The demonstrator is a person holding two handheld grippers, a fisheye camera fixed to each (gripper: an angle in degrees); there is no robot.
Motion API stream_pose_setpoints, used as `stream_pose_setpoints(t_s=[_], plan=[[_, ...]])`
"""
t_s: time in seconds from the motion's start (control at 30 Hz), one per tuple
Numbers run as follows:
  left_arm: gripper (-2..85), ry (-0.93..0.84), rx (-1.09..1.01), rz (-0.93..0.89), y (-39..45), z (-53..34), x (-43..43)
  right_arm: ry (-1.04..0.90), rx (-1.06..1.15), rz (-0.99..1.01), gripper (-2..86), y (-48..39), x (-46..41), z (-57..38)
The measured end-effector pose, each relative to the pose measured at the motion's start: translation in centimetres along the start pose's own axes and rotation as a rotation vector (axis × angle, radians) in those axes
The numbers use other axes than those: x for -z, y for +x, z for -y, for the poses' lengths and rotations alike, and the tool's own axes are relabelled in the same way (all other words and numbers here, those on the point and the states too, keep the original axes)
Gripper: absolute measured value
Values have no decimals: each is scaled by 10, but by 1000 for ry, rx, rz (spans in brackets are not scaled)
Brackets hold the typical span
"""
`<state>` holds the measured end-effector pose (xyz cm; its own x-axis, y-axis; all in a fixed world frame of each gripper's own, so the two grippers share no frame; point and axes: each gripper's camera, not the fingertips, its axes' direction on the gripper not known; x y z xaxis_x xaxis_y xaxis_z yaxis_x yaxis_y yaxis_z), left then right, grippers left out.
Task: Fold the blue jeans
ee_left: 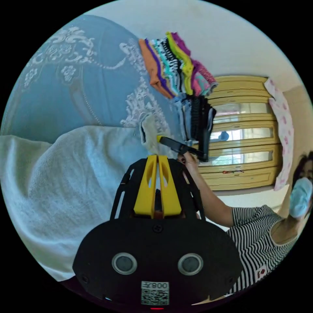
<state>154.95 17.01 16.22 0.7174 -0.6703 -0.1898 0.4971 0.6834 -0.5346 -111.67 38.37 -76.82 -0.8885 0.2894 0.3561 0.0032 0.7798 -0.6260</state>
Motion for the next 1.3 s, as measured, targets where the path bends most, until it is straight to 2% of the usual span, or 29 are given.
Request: stream_pose_setpoints(t_s=[0.1, 0.23, 0.4, 0.67, 0.8, 0.87, 1.0, 1.17, 1.3], plan=[[6, 47, -107, -48, 46, 4, 18, 20, -35, 84, 1, 19, 3, -3], [6, 7, -231, -68, 103, 10, 19, 19, -46, 121, 3, 36, 8, -18], [7, -170, -339, 67, 163, 22, -18, 152, -73, 230, 12, 71, 54, -79], [15, -349, -316, 225, 215, 33, -60, 217, -152, 415, 85, 97, 78, -198], [25, -428, -395, 290, 261, 38, -63, 189, -150, 390, 109, 89, 78, -215], [28, -436, -434, 317, 282, 40, -58, 164, -143, 258, 114, 84, 80, -220], [38, -375, -506, 492, 323, 56, -33, 169, -204, 167, 116, 90, 87, -231], [64, -333, -490, 582, 348, 104, -14, 213, -214, -61, 116, 83, 115, -240], [74, -373, -499, 640, 369, 140, -23, 190, -190, -113, 106, 79, 121, -235]])
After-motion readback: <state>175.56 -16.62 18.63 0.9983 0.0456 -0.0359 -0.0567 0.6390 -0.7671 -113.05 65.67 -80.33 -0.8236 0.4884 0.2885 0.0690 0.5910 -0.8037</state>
